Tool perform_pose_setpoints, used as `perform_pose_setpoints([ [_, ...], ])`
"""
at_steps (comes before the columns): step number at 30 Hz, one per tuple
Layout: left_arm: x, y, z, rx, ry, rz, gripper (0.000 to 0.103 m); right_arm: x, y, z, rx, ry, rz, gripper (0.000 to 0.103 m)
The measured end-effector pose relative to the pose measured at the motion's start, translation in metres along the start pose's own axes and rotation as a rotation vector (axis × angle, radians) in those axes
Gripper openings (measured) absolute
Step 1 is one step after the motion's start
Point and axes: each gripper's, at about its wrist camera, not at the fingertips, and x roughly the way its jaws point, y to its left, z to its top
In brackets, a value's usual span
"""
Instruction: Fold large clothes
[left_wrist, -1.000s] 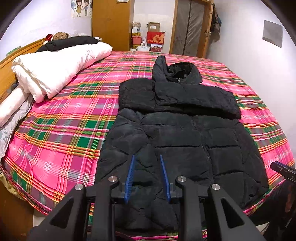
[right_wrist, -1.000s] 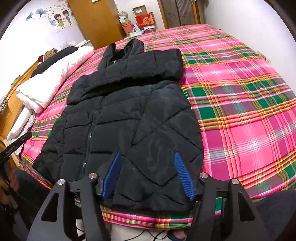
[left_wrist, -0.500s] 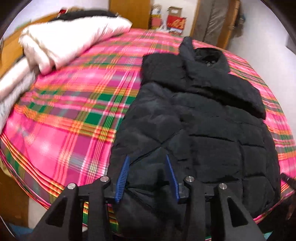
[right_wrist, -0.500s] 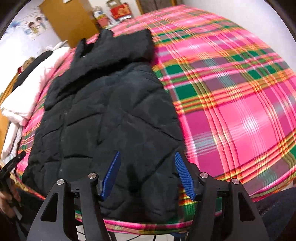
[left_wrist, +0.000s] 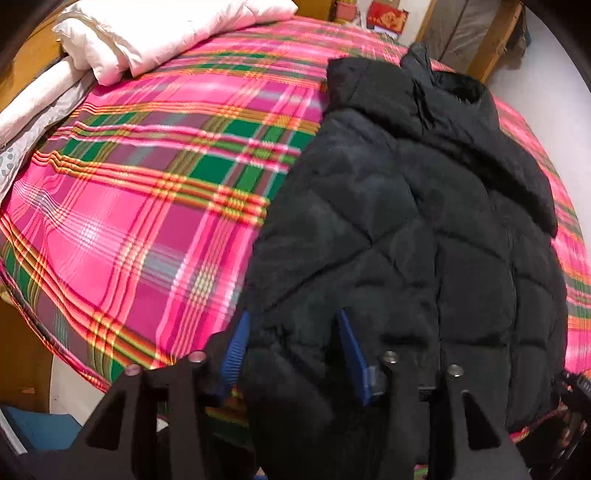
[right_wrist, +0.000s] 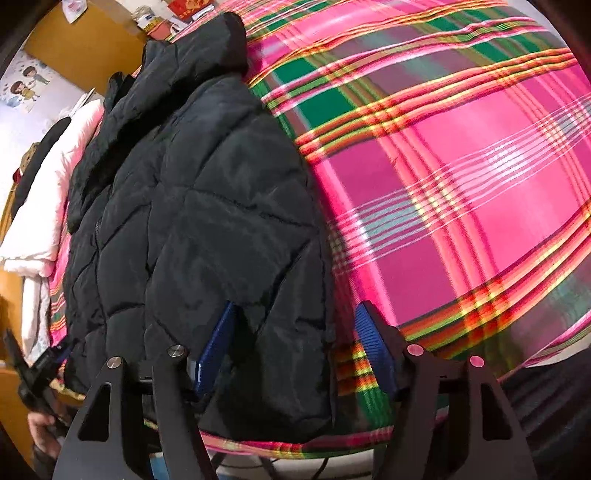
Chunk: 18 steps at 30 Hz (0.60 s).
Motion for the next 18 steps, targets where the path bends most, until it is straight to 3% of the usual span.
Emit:
perform_pose_setpoints([
  [7, 0.014, 0.009, -0.006, -0.059, 0.085, -0.037, 0.057, 0.010, 0.011, -0.002, -0.053, 0.050, -0.017, 0.067],
  [9, 0.013, 0.004, -0.006, -0.041, 0.081, -0.031, 0.047, 0.010, 0.012, 0.001, -0.059, 0.051, -0.012, 0.058],
  [11, 0.011, -0.002, -0.006, -0.013, 0.076, -0.038, 0.034, 0.010, 0.017, 0.002, -0.069, 0.047, -0.001, 0.038],
  [12, 0.008, -0.003, -0.006, -0.008, 0.070, -0.050, 0.025, 0.008, 0.019, 0.002, -0.076, 0.041, 0.002, 0.032],
  [14, -0.001, 0.000, -0.005, -0.031, 0.051, -0.098, 0.018, 0.000, 0.025, 0.002, -0.076, 0.027, 0.041, 0.016],
  [18, -0.042, 0.006, -0.003, -0.073, -0.048, -0.231, 0.013, -0.039, 0.030, 0.004, -0.078, -0.042, 0.156, 0.012],
])
